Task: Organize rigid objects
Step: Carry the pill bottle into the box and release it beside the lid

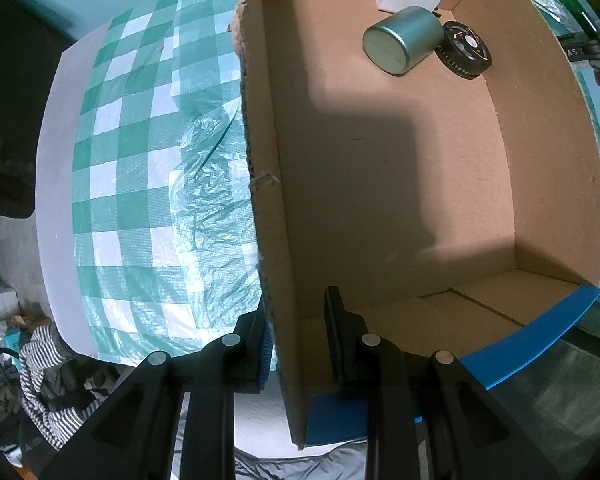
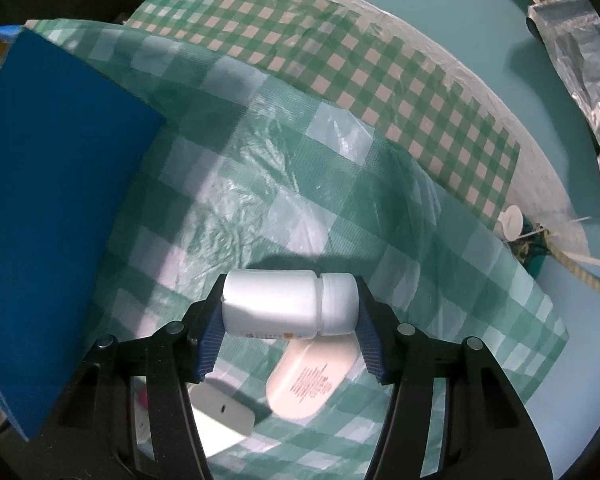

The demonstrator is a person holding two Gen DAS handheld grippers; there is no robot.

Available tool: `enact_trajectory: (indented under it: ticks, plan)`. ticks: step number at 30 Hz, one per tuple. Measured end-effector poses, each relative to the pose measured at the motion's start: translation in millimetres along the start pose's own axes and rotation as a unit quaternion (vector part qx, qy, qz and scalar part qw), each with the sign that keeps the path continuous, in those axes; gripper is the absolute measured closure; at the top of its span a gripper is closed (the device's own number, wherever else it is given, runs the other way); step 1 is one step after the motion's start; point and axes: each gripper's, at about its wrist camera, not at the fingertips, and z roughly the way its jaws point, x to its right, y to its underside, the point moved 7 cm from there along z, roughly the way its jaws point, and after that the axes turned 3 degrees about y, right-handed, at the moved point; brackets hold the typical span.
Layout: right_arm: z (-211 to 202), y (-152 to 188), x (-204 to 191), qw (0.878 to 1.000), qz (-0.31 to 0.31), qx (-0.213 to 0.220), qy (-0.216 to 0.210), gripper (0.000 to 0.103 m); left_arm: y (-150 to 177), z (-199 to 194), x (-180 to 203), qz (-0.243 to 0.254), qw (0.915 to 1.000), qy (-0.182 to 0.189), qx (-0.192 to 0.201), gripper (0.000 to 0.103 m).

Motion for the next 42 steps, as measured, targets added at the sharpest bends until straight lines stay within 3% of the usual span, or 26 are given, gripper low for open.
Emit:
enact_trajectory:
  ticks: [9, 23, 33, 42]
  plan:
    - [-31, 6, -10, 1.0, -0.019, 0.017, 0.004, 0.045, 2, -2, 6, 0.01, 0.9999, -0.001, 0.001, 0.079]
    - [-92, 7, -39, 0.998, -0.031, 0.04, -0.029, 0.045, 4, -5, 27, 0.024, 0.9997, -0.001, 0.001, 0.079]
    - [-131, -11, -77, 0.995, -0.071, 0.067, -0.038, 0.045, 4, -8, 29, 0.028, 0.9996, 0.001, 0.004, 0.079]
    - [-137, -39, -112, 0.991, -0.106, 0.071, -0.035, 0.045, 7, -11, 26, 0.027, 0.9996, 0.002, 0.007, 0.079]
